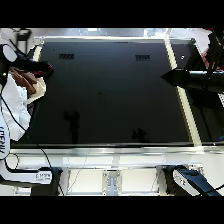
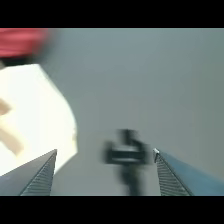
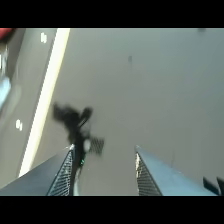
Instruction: Fold the shirts.
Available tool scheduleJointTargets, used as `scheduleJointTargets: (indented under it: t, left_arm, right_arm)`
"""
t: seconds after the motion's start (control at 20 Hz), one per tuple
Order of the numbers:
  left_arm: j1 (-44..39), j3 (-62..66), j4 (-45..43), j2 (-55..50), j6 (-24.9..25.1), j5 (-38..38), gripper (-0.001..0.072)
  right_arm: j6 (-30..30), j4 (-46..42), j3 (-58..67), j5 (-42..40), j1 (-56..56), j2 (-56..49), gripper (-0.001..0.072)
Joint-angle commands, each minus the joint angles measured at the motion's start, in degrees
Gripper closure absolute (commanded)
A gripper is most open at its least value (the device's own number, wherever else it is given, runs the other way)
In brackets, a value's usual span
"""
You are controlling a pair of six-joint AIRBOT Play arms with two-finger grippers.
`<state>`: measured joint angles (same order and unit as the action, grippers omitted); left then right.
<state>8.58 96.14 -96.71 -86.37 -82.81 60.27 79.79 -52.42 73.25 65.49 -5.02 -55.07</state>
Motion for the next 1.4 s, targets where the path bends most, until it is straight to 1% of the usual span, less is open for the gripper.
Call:
scheduleJointTargets:
  t: [0.0, 0.05, 0.25, 0.4, 0.7, 0.75, 0.8, 0.85, 0.9, 0.95, 1.05, 1.2, 1.25, 1.35]
  left_arm:
    - [7.50, 0.00, -15.15, -2.16, -16.24, -6.75, -0.0005]
    - [9.27, 0.00, -15.17, -3.21, -17.18, -7.76, -0.0006]
    - [14.14, 0.00, -16.81, -8.50, -17.16, -11.34, -0.0007]
    - [14.69, 0.00, -16.81, -12.17, -17.16, -13.44, -0.0007]
    - [14.69, 0.00, -16.65, -17.90, -17.55, -16.17, -0.0007]
    - [14.73, 0.02, -16.72, -18.34, -17.55, -16.26, -0.0004]
    - [15.02, 0.02, -16.87, -18.62, -17.55, -16.15, 0.0022]
    - [15.34, 0.02, -16.85, -18.58, -17.55, -16.09, 0.0178]
    - [15.58, 0.02, -16.87, -18.23, -17.55, -15.93, 0.0500]
    - [15.67, 0.02, -16.87, -17.44, -17.40, -16.00, 0.0695]
    - [15.56, 0.04, -16.79, -14.73, -17.35, -16.11, 0.0699]
    - [13.81, 0.04, -15.39, -7.37, -17.35, -15.63, 0.0699]
    - [12.66, 0.04, -12.74, -4.02, -17.35, -14.75, 0.0699]
    - [9.57, 0.02, -4.57, 2.56, -17.31, -12.37, 0.0699]
  right_arm:
    - [0.09, 0.13, -0.02, -4.09, 0.04, -0.04, 0.0276]
    - [0.15, 0.13, -0.02, -4.07, 0.04, -0.04, 0.0275]
    - [0.24, 0.17, -0.02, -4.07, 0.04, -0.04, 0.0275]
    - [0.26, 0.74, -0.02, -4.50, 0.04, -0.04, 0.0275]
    - [0.26, 4.63, -0.02, -9.42, 0.04, -0.04, 0.0275]
    - [0.26, 4.66, -0.02, -9.99, 0.04, -0.04, 0.0276]
    - [0.26, 4.66, -0.02, -10.21, 0.04, -0.04, 0.0276]
    - [0.26, 4.70, -0.02, -10.25, 0.04, -0.04, 0.0275]
    - [0.28, 4.79, -0.02, -10.23, 0.04, -0.04, 0.0276]
    - [0.28, 5.07, -0.02, -10.25, 0.04, -0.04, 0.0276]
    - [0.28, 6.12, -0.02, -10.73, 0.04, -0.04, 0.0276]
    - [0.26, 7.43, -0.02, -12.11, 0.04, -0.02, 0.0276]
    - [0.26, 7.45, -0.02, -12.66, 0.04, 0.02, 0.0276]
    - [0.22, 7.30, 1.16, -12.55, 0.04, 0.02, 0.0276]
